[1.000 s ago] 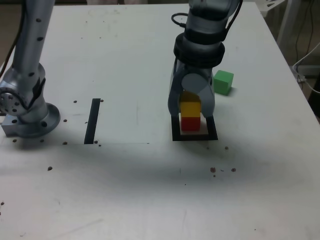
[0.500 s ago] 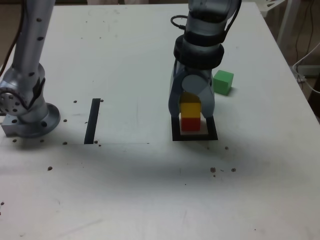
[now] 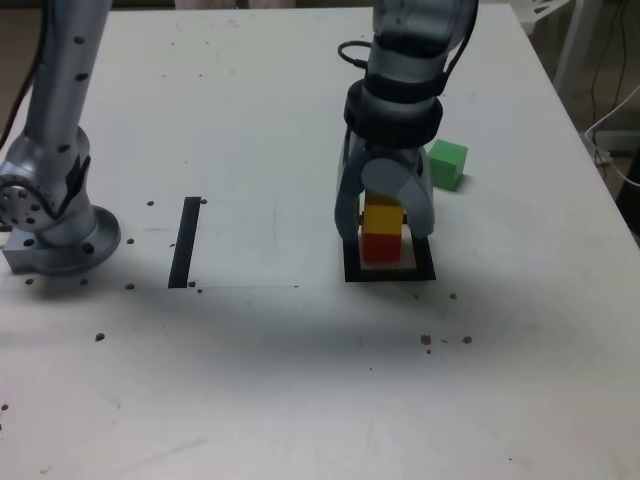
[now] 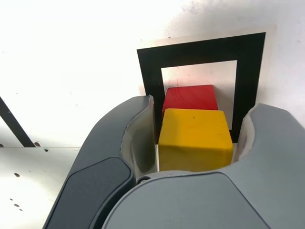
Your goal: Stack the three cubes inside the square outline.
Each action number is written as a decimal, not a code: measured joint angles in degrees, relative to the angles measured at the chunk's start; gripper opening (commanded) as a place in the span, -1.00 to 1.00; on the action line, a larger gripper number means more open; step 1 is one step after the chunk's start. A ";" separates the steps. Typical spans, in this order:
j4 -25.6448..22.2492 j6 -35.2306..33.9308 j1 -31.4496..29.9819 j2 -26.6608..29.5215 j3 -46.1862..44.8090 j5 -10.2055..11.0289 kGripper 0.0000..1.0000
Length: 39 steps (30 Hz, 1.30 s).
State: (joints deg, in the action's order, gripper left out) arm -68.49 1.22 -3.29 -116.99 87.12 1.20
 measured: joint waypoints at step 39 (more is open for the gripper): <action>-5.23 34.99 14.21 -6.97 18.78 6.95 0.94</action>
State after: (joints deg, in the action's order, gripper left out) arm -73.72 36.21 10.92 -123.96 105.90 8.15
